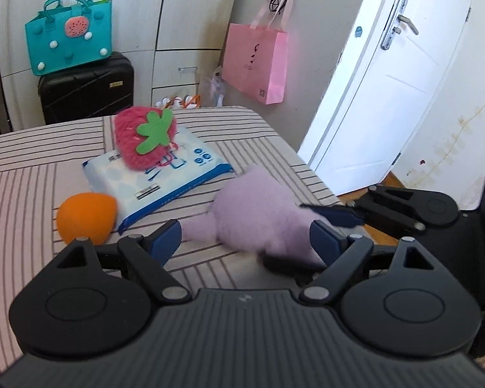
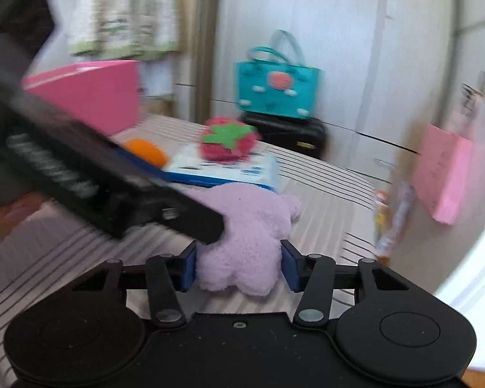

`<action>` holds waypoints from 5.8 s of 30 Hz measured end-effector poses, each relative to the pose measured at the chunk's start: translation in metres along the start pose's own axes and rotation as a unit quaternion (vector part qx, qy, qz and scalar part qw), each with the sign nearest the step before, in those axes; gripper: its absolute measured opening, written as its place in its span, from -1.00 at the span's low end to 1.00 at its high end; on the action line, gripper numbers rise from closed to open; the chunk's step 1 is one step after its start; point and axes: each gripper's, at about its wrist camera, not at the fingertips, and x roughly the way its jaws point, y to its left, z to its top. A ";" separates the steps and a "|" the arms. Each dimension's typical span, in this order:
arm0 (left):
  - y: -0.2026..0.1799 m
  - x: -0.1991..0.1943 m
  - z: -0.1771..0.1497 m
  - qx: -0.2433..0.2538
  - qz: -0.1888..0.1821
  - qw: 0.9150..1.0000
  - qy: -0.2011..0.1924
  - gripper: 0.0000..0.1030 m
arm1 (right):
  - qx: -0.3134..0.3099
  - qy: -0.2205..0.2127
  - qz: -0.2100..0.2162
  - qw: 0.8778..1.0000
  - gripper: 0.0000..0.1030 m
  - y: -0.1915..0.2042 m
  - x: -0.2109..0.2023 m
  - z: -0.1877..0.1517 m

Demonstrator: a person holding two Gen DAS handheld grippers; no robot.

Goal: Organize soft objects
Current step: 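Grasp the lilac plush toy with the right tool while the left tool closes on it, then lift the lilac plush with both tools and carry it over the pink box, then lower the plush into the box and open both tools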

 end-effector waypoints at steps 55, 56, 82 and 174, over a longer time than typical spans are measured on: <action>-0.011 -0.082 -0.049 -0.086 0.007 0.996 0.003 -0.11 | 0.043 0.017 0.038 0.998 0.66 0.070 -0.063 0.006; -0.011 -0.087 -0.052 -0.087 0.006 0.996 0.000 -0.11 | 0.037 0.014 0.039 0.998 0.68 0.075 -0.068 0.007; 0.004 -0.231 -0.087 -0.073 0.012 0.997 -0.013 -0.13 | -0.030 -0.010 0.131 0.991 0.70 0.169 -0.138 0.054; 0.077 -0.320 -0.029 0.026 0.224 0.974 -0.031 0.33 | -0.052 -0.001 0.153 0.987 0.02 0.201 -0.081 0.192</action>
